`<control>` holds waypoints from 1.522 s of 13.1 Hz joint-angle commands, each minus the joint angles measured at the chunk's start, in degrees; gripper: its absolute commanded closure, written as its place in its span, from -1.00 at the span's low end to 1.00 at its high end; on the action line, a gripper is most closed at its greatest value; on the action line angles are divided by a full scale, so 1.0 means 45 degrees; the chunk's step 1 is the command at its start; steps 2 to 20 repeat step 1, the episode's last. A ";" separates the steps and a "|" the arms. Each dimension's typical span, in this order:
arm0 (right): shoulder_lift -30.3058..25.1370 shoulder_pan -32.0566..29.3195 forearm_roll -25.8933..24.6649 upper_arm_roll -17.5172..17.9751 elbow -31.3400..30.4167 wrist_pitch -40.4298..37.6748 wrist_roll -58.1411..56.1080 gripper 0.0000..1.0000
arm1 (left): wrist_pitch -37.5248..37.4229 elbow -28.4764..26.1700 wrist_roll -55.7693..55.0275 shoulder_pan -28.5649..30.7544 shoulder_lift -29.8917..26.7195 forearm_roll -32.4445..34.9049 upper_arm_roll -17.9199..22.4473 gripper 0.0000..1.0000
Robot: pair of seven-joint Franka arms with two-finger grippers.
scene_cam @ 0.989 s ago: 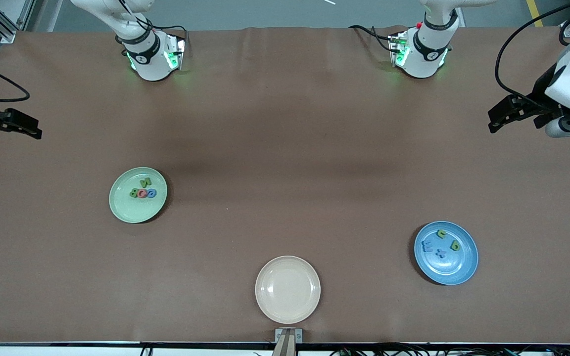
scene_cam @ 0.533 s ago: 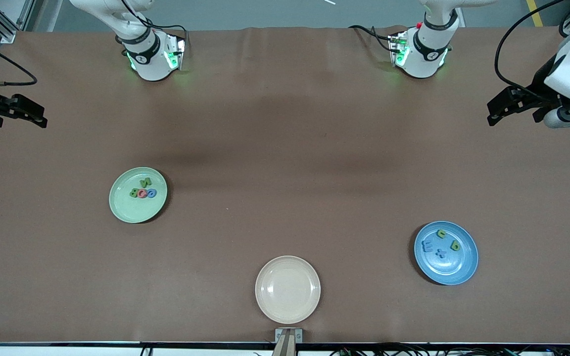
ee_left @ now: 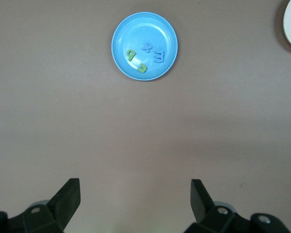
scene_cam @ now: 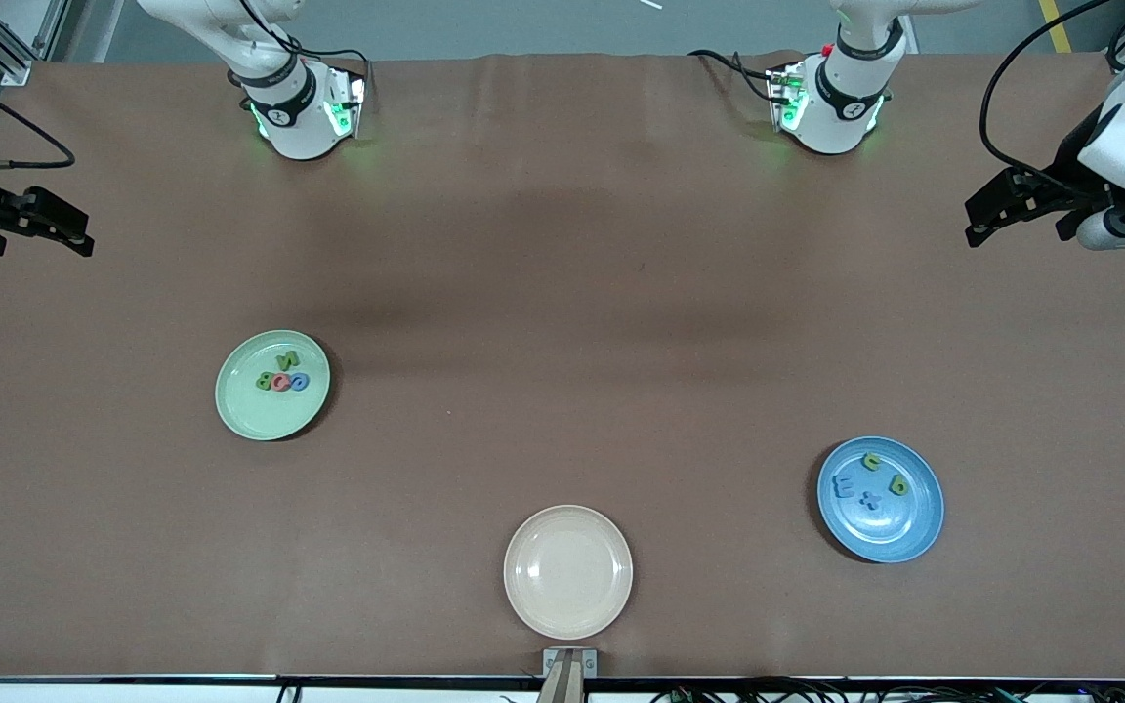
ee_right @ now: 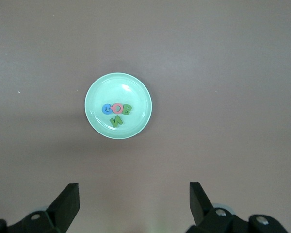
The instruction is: Sort upper and lower case letters into plates
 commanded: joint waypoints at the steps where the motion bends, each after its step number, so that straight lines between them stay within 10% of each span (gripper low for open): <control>1: -0.0468 0.0121 0.0541 -0.0150 -0.0481 0.0349 -0.0109 -1.00 | -0.0333 0.0046 0.0230 -0.0106 -0.0190 0.0311 0.0009 -1.00; 20: -0.0468 0.0121 0.0541 -0.0150 -0.0481 0.0349 -0.0109 -1.00 | -0.0333 0.0046 0.0230 -0.0106 -0.0190 0.0311 0.0009 -1.00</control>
